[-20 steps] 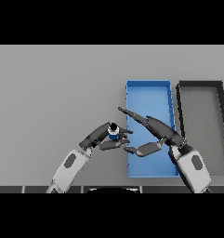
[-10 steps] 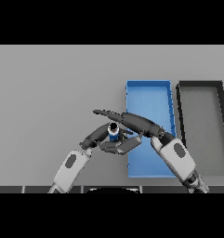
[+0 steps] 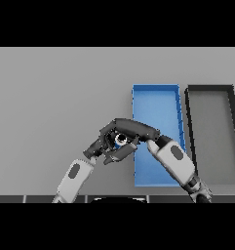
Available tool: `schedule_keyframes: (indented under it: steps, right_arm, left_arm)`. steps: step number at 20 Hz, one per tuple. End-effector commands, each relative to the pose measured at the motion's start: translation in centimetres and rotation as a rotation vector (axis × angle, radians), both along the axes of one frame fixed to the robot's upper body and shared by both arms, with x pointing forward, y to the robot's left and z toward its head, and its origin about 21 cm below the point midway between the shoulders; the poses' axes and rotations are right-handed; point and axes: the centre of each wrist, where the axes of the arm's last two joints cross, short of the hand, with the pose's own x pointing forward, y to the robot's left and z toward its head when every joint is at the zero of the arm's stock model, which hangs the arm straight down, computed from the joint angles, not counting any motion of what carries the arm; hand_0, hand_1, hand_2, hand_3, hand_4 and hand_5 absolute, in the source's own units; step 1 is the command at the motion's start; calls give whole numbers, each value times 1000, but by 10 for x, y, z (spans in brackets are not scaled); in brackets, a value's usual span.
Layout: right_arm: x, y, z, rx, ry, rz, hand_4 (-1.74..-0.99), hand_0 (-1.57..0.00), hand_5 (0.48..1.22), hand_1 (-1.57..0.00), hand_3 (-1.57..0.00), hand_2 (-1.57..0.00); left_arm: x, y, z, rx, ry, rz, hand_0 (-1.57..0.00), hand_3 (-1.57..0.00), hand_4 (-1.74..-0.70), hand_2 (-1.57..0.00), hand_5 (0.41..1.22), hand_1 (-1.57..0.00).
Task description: Pick up the blue pipe and place it into the blue bin.
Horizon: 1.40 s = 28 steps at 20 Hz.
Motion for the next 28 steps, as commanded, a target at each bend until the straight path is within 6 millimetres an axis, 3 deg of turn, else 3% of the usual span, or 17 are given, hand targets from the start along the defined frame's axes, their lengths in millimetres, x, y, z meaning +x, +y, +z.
schedule_keyframes:
  steps: [1,3,6,9,14,15,16,19,21,24,28]
  right_arm:
    - [1,-1,0,24,10,-5,-1581,-1215,650,-1215,-1021,-1233]
    - [-1,5,-1,51,24,8,-1628,-1343,856,-1343,-1186,-1354]
    - [-3,2,-2,75,-8,22,-1680,-1454,1034,-1454,-1357,-1460]
    - [-6,5,-6,109,-40,43,-1710,-1511,1125,-1511,-1462,-1514]
    - [-9,5,-9,167,-43,13,-1731,-1551,1190,-1551,-1535,-1552]
    - [-9,7,-6,157,-53,6,-1733,-1555,1196,-1555,-1542,-1556]
    - [-10,6,-6,157,-54,3,-1734,-1558,1201,-1558,-1548,-1559]
    - [-12,9,-2,120,-13,-23,-1738,-1565,1211,-1565,-1559,-1565]
    - [-12,11,-6,116,-20,-35,-1739,-1567,1214,-1567,-1563,-1567]
    - [-14,9,-7,99,-31,-41,-1740,-1569,1218,-1569,-1567,-1569]
    - [-14,13,-4,112,1,-35,-1741,-1570,1220,-1570,-1569,-1570]
  left_arm:
    - [2,2,1,-26,11,1,-1571,-1523,-1677,-1571,1221,-1571]
    - [4,2,0,-52,12,-12,-1571,-1502,-1699,-1571,1221,-1571]
    - [5,-1,2,-60,16,-13,-1571,-1441,-1718,-1571,1221,-1571]
    - [7,3,6,-38,5,-21,-1571,-1433,-1728,-1571,1221,-1571]
    - [7,4,6,-28,-44,9,-1571,-1454,-1724,-1571,1221,-1571]
    - [6,5,7,-13,-67,24,-1462,-1166,-1599,-1293,1221,-1342]
    - [5,7,7,3,-65,4,-1169,-933,-1475,-1034,1221,-1073]
    - [5,10,6,44,-68,-51,-598,-477,-1206,-529,1221,-549]
    - [9,12,5,99,-58,-35,-383,-305,-1085,-338,1029,-351]
    - [8,9,7,87,-29,-17,-195,-156,-996,-173,770,-179]
    - [10,11,6,94,18,2,-79,-63,-968,-70,567,-73]
